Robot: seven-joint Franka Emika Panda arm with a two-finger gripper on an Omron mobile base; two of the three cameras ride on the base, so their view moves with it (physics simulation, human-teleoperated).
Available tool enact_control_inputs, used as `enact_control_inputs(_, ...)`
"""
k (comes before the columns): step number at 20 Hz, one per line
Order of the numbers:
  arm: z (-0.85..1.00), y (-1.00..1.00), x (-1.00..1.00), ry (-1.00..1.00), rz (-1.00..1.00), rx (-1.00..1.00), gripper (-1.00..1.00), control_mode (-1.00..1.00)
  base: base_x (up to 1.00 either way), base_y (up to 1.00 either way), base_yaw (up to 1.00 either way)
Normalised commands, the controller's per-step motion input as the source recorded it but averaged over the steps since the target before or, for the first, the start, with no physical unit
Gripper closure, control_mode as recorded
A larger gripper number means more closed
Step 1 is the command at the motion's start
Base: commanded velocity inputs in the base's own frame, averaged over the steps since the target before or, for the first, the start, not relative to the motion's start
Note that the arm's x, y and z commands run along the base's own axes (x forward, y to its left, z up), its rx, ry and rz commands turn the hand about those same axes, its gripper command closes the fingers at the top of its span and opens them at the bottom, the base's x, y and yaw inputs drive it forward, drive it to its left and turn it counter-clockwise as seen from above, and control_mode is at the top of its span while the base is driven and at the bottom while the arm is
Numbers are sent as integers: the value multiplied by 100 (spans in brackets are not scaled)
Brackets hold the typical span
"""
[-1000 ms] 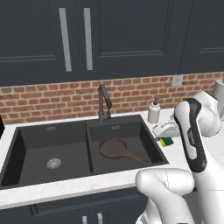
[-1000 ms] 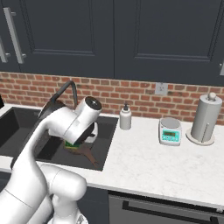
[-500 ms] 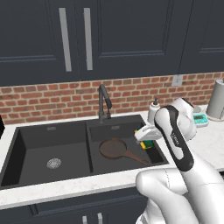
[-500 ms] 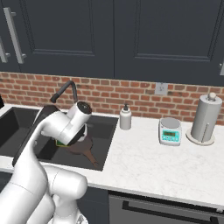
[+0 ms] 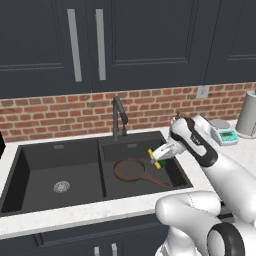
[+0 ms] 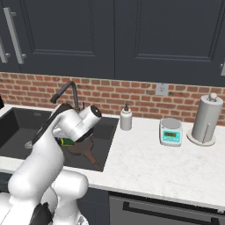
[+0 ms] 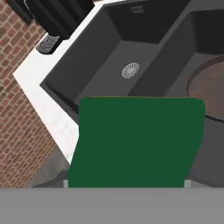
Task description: Pick the pan and sponge and place them into the sink. Then turn on the water.
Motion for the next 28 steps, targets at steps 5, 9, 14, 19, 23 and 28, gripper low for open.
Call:
enact_control_inputs(5, -31, 7, 51, 8, 0, 0, 100, -100, 0, 0, 0)
enact_control_inputs(9, -50, 6, 37, 5, 0, -6, 100, -100, 0, 0, 0)
enact_control_inputs(14, -57, 0, 26, 0, 0, -7, 100, -100, 0, 0, 0)
enact_control_inputs(19, -44, 8, 30, 0, -1, -7, 100, -100, 0, 0, 0)
enact_control_inputs(23, -43, 14, 33, 0, 0, -6, 100, -100, 0, 0, 0)
enact_control_inputs(28, -38, 10, 32, -2, 0, -3, 100, -100, 0, 0, 0)
